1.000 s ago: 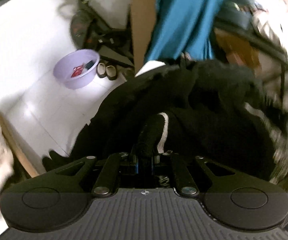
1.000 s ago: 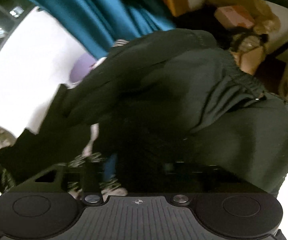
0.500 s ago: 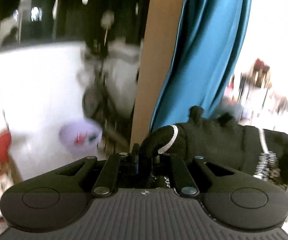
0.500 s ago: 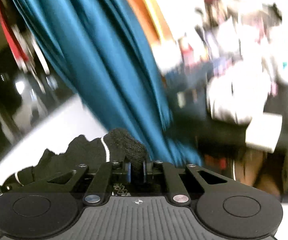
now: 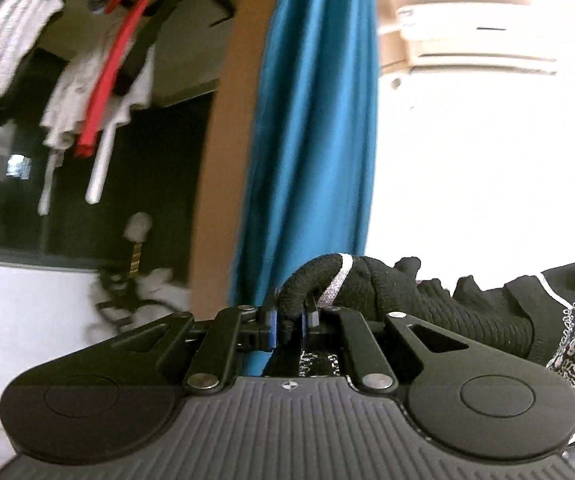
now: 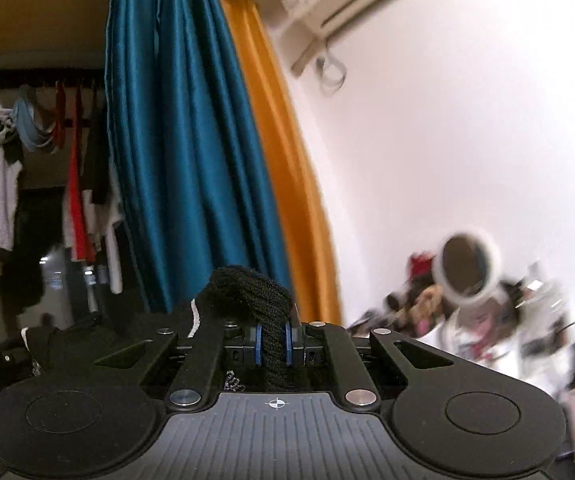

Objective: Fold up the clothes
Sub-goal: 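Carry the held sweater with both grippers over to the geometric ironing board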

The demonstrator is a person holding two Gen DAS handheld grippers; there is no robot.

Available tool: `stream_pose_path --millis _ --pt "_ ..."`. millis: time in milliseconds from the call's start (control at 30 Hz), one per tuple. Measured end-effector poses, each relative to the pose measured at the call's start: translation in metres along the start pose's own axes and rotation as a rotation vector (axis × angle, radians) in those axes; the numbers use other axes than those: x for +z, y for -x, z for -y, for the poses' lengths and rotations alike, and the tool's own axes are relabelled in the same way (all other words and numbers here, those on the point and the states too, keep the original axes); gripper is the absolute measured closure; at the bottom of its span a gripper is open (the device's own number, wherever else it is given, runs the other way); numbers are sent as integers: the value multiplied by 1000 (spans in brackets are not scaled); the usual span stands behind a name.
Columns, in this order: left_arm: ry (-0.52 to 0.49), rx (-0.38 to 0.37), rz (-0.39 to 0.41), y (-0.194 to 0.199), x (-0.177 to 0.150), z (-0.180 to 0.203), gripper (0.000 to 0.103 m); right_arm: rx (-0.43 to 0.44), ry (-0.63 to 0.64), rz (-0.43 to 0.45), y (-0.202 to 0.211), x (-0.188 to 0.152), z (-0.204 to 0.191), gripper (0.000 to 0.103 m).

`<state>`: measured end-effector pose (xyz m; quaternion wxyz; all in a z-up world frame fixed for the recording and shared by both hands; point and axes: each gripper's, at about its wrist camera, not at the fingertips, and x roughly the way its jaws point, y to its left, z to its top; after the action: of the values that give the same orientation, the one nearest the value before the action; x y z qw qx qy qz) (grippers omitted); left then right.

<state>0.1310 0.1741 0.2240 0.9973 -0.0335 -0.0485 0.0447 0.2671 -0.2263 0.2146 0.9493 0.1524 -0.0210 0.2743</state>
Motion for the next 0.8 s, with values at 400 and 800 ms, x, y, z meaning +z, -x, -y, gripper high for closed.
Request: stream_pose_path --millis 400,800 --pt "128 -425 -47 3 -28 74 92 -439 90 68 196 22 -30 94" --pt "93 -696 -185 34 -70 290 92 -754 -31 65 396 0 58 94"
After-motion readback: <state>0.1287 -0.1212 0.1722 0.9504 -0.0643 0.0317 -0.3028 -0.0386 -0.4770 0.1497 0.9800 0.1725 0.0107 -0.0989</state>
